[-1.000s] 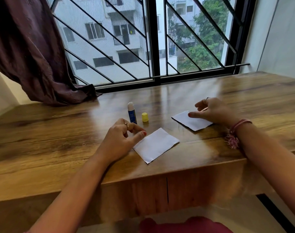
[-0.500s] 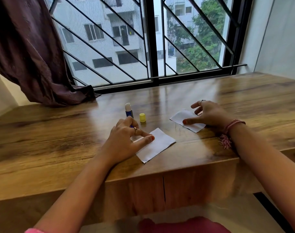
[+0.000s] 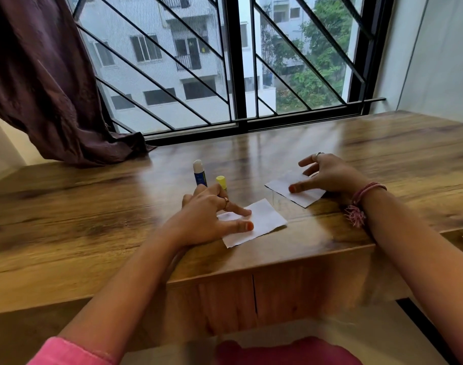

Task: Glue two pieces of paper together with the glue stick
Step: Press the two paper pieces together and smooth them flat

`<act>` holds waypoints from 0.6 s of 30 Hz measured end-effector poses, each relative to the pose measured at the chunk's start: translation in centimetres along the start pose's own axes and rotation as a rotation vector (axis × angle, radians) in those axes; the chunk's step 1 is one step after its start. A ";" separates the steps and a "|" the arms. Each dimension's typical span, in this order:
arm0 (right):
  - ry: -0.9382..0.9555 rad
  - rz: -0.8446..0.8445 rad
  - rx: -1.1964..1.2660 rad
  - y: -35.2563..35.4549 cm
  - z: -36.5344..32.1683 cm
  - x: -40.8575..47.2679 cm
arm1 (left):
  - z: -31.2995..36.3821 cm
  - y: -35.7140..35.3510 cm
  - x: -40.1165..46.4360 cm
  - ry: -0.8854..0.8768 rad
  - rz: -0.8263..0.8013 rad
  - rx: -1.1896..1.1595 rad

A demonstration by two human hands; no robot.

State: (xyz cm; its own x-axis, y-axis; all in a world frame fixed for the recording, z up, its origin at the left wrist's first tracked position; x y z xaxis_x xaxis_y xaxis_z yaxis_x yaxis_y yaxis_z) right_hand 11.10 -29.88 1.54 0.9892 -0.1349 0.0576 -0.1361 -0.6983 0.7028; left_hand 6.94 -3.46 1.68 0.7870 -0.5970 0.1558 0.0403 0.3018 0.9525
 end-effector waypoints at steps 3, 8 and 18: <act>-0.004 -0.009 0.035 0.2 0.0 0.3 | 0.4 -0.1 0.8 -0.019 -0.062 0.001; -0.028 -0.003 0.218 0.5 0.4 0.6 | 1.5 -0.6 1.8 -0.057 -0.130 -0.005; -0.093 -0.064 0.623 0.6 -0.3 0.1 | 3.7 -1.6 3.5 -0.136 -0.187 -0.058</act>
State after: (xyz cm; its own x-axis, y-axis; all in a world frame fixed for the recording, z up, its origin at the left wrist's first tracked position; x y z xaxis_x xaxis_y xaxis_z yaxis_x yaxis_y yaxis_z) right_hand 11.15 -30.09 2.16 0.9913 -0.1204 -0.0528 -0.1109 -0.9815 0.1561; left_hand 7.34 -8.74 1.65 0.6722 -0.7402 0.0157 0.2161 0.2164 0.9521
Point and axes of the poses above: each hand's wrist, its own x-axis towards the middle knuckle, its own y-axis out of the back of the hand, z = x × y, the point moved 5 cm from there along x, towards the middle knuckle, and after that the axes turned 4 degrees about -y, right-handed, at the moved point
